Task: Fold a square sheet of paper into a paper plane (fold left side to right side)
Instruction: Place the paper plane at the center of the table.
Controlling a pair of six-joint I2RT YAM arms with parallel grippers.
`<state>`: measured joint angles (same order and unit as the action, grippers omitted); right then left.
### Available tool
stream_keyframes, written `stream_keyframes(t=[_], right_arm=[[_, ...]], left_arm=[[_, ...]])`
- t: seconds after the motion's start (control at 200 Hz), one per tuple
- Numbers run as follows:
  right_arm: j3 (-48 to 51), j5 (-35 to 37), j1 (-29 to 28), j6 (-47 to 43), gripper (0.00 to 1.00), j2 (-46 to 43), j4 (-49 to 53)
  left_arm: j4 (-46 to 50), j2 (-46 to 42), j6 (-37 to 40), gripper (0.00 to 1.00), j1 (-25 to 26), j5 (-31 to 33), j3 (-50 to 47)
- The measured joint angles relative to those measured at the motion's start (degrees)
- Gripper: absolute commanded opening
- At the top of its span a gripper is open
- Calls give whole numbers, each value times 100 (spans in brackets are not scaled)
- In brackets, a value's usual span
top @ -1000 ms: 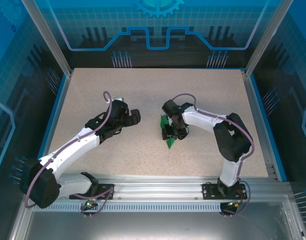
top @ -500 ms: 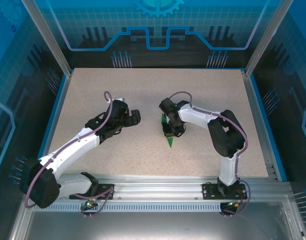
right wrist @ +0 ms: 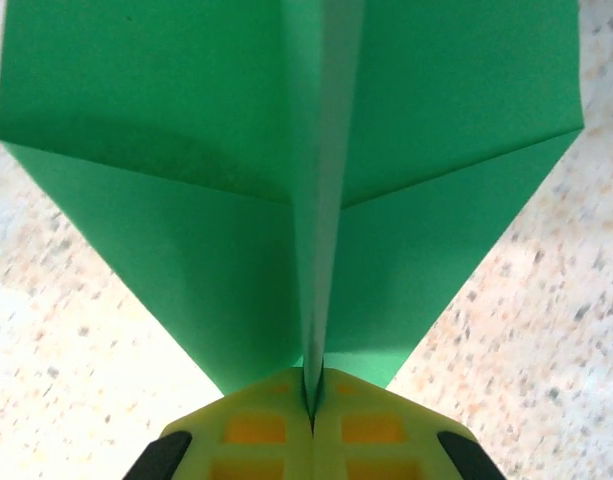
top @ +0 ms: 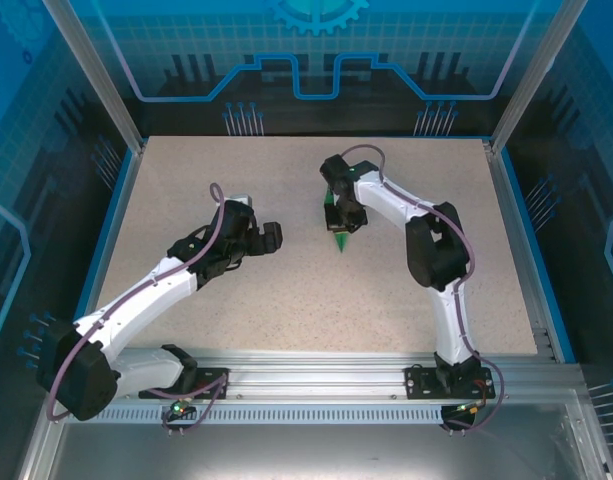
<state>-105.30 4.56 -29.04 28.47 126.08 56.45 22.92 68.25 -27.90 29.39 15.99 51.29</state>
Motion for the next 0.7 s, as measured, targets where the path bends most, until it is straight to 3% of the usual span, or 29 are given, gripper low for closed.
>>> stream_keyframes(t=[0.24,0.7], right_arm=[[-356,105,44,0,7,496,256],[-313,157,44,-48,35,96,470]], left_arm=[[55,0,2,99,0,-44,0],[103,13,2,99,0,-63,44]])
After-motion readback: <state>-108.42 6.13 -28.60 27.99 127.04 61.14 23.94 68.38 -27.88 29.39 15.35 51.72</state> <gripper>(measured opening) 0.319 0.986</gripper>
